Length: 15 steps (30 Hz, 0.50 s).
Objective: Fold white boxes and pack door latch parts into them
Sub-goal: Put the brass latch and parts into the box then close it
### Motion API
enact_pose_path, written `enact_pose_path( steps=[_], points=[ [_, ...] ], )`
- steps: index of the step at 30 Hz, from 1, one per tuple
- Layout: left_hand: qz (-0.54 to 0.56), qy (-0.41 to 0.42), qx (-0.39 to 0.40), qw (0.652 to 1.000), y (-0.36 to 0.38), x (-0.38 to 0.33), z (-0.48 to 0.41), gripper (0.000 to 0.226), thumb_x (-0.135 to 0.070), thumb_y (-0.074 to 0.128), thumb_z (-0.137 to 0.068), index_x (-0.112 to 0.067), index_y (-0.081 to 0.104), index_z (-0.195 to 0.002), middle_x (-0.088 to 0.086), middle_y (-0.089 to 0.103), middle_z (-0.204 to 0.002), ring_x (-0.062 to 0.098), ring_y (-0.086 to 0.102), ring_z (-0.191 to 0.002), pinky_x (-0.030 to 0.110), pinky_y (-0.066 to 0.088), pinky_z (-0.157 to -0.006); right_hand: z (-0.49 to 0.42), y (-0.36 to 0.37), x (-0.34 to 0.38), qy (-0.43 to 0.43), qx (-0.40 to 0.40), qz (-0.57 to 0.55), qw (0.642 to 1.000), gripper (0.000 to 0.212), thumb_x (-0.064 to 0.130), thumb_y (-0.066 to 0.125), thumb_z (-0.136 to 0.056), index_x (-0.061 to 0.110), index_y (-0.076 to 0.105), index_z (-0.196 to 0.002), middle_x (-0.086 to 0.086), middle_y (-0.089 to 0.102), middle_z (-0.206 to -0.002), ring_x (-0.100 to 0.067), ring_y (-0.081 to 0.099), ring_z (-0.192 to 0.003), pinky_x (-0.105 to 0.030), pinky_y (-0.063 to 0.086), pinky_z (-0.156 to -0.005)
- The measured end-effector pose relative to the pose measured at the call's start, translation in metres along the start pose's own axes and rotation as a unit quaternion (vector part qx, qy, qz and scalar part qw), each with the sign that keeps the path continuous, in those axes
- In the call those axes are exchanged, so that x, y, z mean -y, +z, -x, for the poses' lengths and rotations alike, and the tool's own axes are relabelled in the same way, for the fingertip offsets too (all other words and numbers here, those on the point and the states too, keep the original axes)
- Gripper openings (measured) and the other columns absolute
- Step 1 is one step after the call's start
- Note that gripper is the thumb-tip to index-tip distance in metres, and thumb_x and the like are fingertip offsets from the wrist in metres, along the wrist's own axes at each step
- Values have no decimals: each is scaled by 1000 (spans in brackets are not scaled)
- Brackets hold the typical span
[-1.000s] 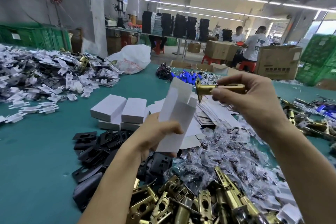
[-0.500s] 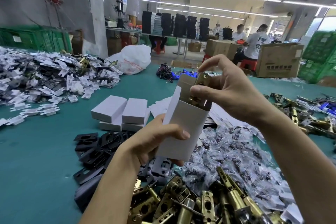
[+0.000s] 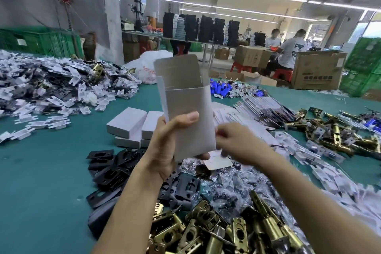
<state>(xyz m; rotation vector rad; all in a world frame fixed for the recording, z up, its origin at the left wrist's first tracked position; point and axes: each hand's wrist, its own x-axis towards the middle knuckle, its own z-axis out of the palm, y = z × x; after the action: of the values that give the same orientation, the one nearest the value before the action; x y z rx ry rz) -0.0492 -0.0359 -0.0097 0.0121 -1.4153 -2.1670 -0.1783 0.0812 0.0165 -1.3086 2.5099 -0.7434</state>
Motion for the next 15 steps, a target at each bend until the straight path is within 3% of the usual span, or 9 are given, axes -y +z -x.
enact_pose_path(
  steps=[2,4,10,15],
  points=[
    [17,60,6,998,2,0,-1,44,-36,70,-67,-18,74,-107,17,73,-103,32,72,-89,39,57,-50,1,31,2,-38,170,113,978,24,31,67,-92,12,70,-106,5,64,-102,-12,60,-80,-22,49,-72],
    [18,90,6,996,3,0,0,36,-33,69,-68,-23,76,-102,16,73,-103,31,72,-87,41,57,-51,1,58,6,-64,225,151,961,31,33,74,-86,12,69,-109,0,66,-108,-17,62,-91,-25,51,-79],
    [-29,67,-31,997,1,4,-3,40,-35,76,-63,-16,77,-98,33,66,-106,39,69,-82,44,56,-54,-3,83,15,-96,168,288,938,63,48,80,-75,7,53,-114,-12,57,-116,-29,59,-102,-38,48,-83],
    [-30,78,-27,996,-1,5,-3,41,-34,76,-66,-16,76,-103,31,67,-110,44,68,-88,47,57,-58,-1,69,7,-100,210,184,955,37,36,78,-81,17,67,-111,-3,67,-110,-17,63,-87,-30,54,-78]
  ],
)
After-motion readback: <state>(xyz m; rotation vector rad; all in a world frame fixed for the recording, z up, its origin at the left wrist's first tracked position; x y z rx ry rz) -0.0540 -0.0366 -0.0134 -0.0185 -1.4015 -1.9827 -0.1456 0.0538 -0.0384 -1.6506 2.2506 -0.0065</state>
